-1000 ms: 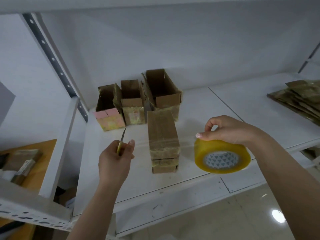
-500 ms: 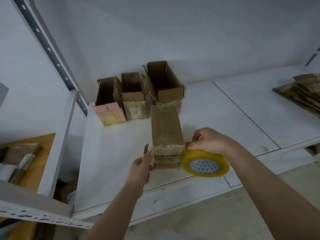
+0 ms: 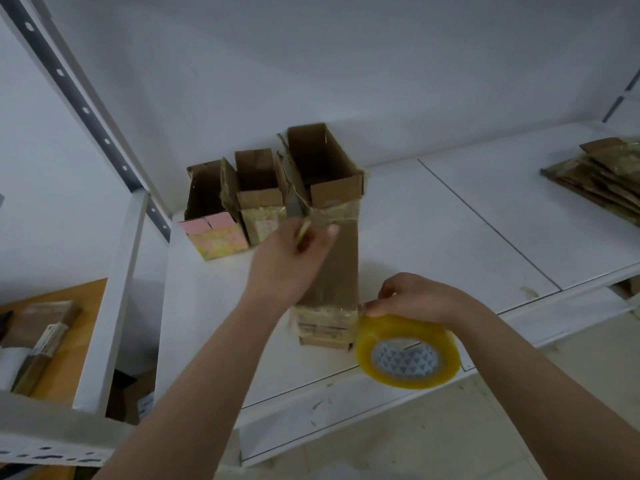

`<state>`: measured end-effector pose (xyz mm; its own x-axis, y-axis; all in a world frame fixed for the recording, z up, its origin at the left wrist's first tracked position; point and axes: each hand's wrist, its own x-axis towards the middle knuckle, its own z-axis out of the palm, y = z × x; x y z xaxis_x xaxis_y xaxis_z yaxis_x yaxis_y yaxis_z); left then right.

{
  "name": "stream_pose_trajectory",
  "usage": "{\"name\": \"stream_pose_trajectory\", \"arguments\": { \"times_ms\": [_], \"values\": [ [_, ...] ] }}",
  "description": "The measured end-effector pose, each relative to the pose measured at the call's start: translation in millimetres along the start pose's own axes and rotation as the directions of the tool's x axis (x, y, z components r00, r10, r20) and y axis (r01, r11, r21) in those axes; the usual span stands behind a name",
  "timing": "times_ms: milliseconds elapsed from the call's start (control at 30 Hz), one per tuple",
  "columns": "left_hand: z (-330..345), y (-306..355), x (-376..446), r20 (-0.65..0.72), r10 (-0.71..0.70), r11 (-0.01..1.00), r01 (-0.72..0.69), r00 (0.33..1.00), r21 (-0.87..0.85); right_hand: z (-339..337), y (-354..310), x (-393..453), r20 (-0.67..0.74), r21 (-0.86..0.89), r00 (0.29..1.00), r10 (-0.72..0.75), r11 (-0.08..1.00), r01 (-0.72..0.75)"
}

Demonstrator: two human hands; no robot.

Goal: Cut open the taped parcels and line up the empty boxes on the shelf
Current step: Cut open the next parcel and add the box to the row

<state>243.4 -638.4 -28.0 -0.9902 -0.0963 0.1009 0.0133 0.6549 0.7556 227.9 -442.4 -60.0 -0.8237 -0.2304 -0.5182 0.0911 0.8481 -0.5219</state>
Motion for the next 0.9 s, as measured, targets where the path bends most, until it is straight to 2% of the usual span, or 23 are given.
{"name": "stream_pose_trajectory", "arguments": {
  "times_ms": [100,167,200,267,367,500,567,633,800,900],
  "values": [
    [29.2,13.7,3.1,0.181,0.132,0.953,-0.175,0.975,0.248,1.9,1.3,-2.3,0.041,0.087,0.999,-0.013,0.996,0.01],
    [42.8,5.5,4.2,0.169,0.197,0.891,-0.248,0.966,0.381,0.3,6.5,-6.2,0.095,0.22,0.995,-0.029,0.975,0.007],
    [45.9,0.9,4.5,0.148,0.224,0.88,-0.265,0.963,0.395,-1.4,10.6,-7.9,0.119,0.276,0.992,-0.031,0.961,-0.003],
    [47.8,-5.4,5.9,0.12,0.25,0.89,-0.277,0.961,0.363,-3.9,18.9,-9.3,0.139,0.296,0.99,-0.034,0.955,-0.009],
    [47.5,-5.9,7.1,0.117,0.252,0.892,-0.277,0.961,0.356,-5.9,21.5,-11.3,0.13,0.224,0.991,-0.029,0.974,-0.001],
    [47.1,-5.9,9.5,0.146,0.24,0.883,-0.279,0.96,0.378,-3.5,19.1,-17.8,0.151,-0.077,0.987,0.06,0.996,-0.049],
    [44.6,-4.5,10.4,0.17,0.255,0.881,-0.302,0.952,0.365,-1.4,23.9,-21.0,0.162,-0.027,0.986,0.05,0.999,-0.046],
    [38.5,-4.2,10.4,0.236,0.28,0.899,-0.34,0.931,0.275,-0.2,31.6,-24.8,0.152,0.034,0.988,0.0,0.999,-0.005],
    [13.3,1.7,9.3,0.445,0.371,0.908,-0.418,0.815,0.007,-4.4,43.0,-33.2,0.126,0.149,0.991,-0.034,0.989,0.015],
    [4.3,23.1,12.6,0.592,0.37,0.852,-0.516,0.716,0.092,-4.1,43.2,-33.0,0.078,0.196,0.997,-0.017,0.981,0.001]
  ]
}}
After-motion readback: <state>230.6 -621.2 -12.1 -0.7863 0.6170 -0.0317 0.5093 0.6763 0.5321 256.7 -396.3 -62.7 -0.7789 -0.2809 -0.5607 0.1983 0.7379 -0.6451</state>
